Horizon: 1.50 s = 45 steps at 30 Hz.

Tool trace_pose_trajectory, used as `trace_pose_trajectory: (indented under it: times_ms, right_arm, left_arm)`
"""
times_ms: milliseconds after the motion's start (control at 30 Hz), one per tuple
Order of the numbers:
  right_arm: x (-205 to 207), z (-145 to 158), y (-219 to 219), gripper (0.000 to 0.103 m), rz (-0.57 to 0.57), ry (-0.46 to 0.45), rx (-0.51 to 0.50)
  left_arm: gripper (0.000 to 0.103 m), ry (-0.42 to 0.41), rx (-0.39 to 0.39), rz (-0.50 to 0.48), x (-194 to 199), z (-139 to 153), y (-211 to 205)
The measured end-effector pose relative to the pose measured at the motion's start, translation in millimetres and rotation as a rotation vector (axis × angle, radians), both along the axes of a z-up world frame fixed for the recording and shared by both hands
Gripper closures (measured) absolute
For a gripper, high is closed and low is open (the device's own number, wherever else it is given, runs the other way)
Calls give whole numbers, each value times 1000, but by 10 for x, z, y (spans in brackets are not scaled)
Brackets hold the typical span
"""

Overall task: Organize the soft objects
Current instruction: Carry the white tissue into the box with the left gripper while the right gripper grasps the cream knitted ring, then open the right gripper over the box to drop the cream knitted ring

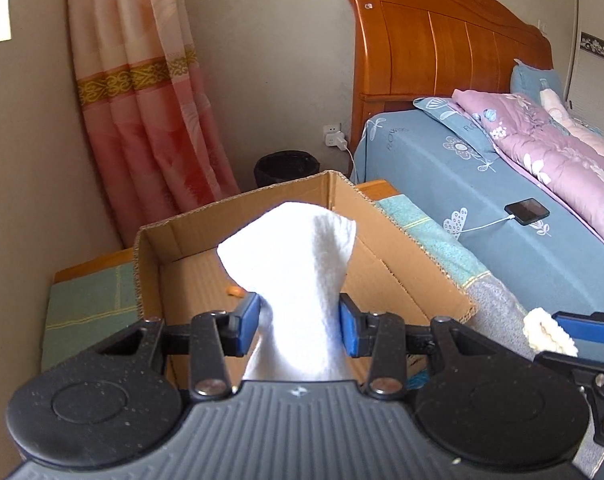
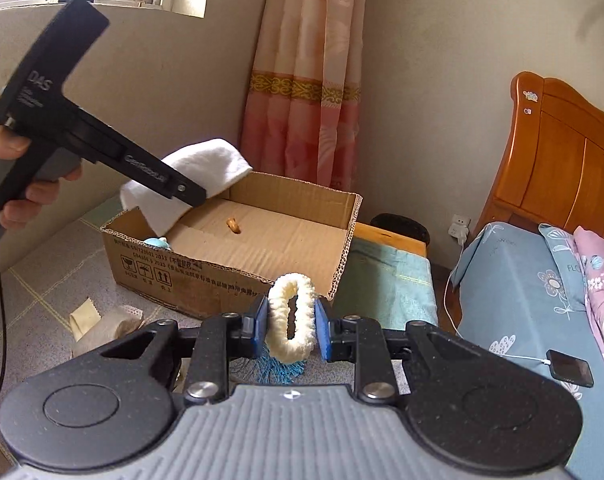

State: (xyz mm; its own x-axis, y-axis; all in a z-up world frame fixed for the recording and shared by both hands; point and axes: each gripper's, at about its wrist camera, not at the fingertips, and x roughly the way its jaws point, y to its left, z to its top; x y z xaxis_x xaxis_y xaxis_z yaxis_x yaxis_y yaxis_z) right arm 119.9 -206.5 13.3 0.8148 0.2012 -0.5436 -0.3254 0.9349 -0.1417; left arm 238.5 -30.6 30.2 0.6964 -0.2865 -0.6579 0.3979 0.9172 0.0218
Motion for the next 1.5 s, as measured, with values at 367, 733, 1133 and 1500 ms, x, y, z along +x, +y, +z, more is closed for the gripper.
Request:
trace_pose_trajectory:
  times_ms: [367,733,1133,1500]
  right_arm:
    - [122,31,-29,74,-35,1,-13]
    - [227,107,7,74,-29,-2,-8]
    - [878,151,266,73,-13,78,10]
    - [1968,21,697,72,-54,165,-55]
  left_arm:
    - [14,-23,42,42,348,-123,-455]
    - [6,-40,24,95,-138,109,25]
    - [3,-1,34,288,-845,-216,601]
    - [3,15,35,382,-1126,-349,1061]
